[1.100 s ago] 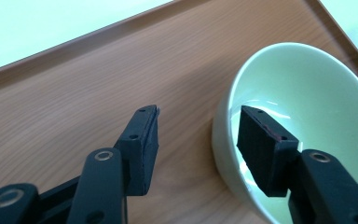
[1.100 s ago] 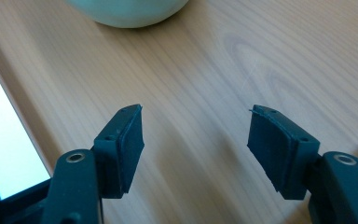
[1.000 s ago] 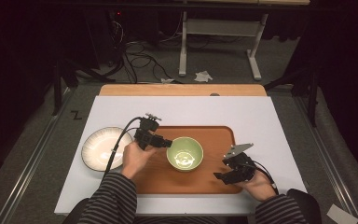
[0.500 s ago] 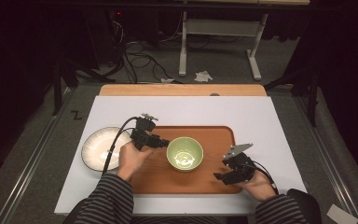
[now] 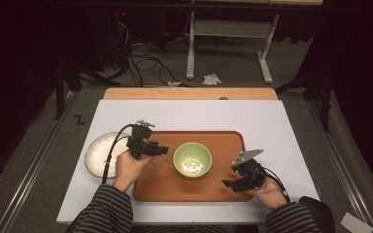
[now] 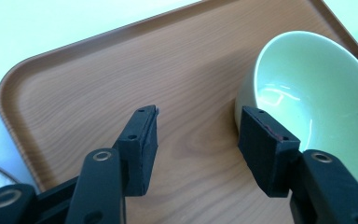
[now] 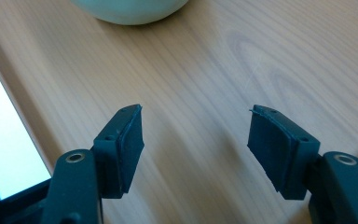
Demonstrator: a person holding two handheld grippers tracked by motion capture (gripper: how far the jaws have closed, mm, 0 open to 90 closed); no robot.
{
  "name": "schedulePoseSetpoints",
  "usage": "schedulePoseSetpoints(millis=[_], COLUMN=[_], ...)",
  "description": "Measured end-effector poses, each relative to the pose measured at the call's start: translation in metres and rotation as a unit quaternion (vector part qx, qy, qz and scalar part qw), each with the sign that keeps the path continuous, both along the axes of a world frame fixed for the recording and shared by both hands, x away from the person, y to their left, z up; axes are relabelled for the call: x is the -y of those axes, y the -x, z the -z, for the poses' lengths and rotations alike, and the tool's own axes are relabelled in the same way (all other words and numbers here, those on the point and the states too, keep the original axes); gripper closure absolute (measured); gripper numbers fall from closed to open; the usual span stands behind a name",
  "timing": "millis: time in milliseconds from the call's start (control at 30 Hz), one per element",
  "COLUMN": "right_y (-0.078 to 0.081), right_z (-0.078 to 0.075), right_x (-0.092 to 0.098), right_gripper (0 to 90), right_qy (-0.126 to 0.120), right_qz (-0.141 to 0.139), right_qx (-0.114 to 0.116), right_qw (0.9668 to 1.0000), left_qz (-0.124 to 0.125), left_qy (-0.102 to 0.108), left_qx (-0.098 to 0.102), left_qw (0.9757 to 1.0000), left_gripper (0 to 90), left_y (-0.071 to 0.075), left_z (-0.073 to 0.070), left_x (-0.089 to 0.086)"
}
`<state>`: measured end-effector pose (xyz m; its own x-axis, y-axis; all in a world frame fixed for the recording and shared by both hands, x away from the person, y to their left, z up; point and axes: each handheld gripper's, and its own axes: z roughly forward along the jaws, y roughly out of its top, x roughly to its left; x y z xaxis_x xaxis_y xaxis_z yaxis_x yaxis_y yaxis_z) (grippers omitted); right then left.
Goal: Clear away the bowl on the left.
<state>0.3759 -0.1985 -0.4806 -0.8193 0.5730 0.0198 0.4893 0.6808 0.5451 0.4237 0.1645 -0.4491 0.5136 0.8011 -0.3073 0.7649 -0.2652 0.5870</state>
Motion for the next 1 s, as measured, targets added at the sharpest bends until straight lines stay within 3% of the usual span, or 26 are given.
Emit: schedulePoseSetpoints(millis=[1000], right_y=[0.001], right_z=[0.0], right_x=[0.0], right_gripper=[36.9], right_qy=[-0.002], right_qz=[-0.004], right_qx=[0.001], right_qw=[1.0], left_qz=[-0.019], left_qy=[-0.007], left_qx=[0.007], left_qw=[0.9998], left_gripper=[46.0], left_y=[0.023], left_z=[0.006], left_x=[-0.018])
